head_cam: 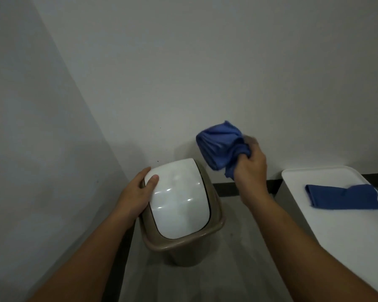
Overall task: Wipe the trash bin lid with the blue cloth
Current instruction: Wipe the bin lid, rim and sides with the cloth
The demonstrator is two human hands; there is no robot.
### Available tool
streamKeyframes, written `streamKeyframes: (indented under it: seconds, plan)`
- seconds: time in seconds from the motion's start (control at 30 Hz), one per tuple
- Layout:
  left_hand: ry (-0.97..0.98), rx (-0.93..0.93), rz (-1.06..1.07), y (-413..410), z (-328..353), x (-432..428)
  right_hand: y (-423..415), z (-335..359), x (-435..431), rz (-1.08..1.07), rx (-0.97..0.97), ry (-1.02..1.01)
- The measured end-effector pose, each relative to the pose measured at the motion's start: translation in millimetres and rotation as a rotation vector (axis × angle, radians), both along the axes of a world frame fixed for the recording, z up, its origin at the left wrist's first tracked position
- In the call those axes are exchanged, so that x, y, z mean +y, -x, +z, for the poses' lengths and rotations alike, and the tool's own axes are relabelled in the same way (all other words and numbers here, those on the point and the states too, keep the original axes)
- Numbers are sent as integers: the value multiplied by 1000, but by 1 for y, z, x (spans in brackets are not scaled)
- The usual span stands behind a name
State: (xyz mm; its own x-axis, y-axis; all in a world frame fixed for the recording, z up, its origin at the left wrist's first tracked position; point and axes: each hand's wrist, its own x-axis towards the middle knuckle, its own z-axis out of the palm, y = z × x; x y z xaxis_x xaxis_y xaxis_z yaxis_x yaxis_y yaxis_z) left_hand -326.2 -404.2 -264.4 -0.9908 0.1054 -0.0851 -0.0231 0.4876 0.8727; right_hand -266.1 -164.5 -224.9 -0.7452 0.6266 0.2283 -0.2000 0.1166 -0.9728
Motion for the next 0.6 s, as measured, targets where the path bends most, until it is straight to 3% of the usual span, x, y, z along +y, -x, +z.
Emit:
streamKeyframes:
  seconds: [0.17,0.6]
  plan:
    - [-63,-85,37,-1,-1,3,1,-51,-24,237,-399,-208]
    - [-98,-146,17,1,3,7,-81,-82,-67,61,-603,-305]
